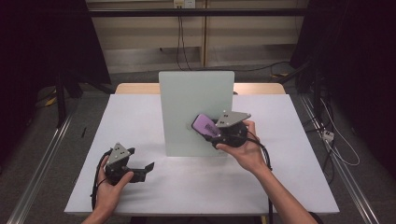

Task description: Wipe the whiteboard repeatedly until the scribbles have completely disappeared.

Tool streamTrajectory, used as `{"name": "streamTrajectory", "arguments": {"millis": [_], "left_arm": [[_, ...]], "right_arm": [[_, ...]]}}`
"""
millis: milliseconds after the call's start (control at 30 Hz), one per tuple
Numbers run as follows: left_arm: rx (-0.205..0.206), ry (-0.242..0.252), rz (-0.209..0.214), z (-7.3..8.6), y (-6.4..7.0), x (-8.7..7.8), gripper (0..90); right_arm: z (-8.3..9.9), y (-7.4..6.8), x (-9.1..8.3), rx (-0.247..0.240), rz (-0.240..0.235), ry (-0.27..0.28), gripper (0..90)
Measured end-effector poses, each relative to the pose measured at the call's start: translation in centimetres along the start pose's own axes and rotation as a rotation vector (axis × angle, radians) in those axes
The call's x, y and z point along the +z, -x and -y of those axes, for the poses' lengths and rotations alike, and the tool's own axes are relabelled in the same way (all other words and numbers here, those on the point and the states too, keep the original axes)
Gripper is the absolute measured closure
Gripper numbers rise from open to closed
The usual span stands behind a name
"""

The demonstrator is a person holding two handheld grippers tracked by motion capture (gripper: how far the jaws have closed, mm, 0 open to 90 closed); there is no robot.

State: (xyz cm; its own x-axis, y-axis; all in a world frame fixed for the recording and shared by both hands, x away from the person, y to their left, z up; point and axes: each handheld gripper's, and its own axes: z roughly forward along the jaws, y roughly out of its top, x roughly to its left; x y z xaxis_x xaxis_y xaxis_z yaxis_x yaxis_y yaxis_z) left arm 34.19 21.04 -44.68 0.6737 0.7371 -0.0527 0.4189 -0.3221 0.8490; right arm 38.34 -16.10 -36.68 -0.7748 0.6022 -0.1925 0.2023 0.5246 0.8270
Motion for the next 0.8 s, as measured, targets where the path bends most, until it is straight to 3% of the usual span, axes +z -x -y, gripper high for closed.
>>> {"name": "streamTrajectory", "arguments": {"millis": [200,300,367,800], "left_arm": [[0.003,-0.002,0.001,0.0,0.0,0.0,5.3],[0.002,-0.003,0.0,0.0,0.0,0.0,5.3],[0.001,-0.003,0.0,0.0,0.0,0.1,5.3],[0.007,-0.006,0.002,0.0,0.2,0.1,5.3]], "right_arm": [[-1.1,1.7,-1.9,0.019,0.07,0.053,42.2],[-1.2,2.2,-2.2,0.035,0.072,0.07,42.2],[-1.1,1.9,-2.0,0.021,0.076,0.055,42.2],[1.1,-0.6,0.3,-0.005,-0.007,-0.035,42.2]]}}
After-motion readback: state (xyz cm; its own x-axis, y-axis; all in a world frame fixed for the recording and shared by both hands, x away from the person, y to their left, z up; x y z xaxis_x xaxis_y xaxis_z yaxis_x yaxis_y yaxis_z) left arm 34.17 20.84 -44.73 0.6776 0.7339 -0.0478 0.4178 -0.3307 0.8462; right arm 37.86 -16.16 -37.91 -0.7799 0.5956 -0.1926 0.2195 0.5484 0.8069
